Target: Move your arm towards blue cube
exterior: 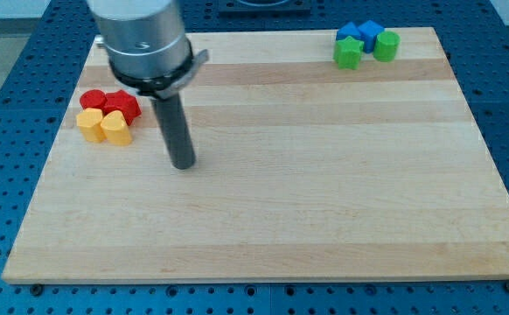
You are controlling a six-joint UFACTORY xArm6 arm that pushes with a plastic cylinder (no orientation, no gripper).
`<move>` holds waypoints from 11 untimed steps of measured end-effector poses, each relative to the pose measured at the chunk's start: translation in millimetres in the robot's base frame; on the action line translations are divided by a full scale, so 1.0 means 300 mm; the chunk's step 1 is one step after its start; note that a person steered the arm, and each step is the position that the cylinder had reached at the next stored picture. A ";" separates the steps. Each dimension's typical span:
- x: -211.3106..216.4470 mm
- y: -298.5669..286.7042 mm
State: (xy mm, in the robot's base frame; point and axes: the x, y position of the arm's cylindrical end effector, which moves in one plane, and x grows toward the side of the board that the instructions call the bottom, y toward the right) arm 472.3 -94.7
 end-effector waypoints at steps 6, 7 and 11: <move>-0.597 1.466; -0.758 1.434; -0.925 0.965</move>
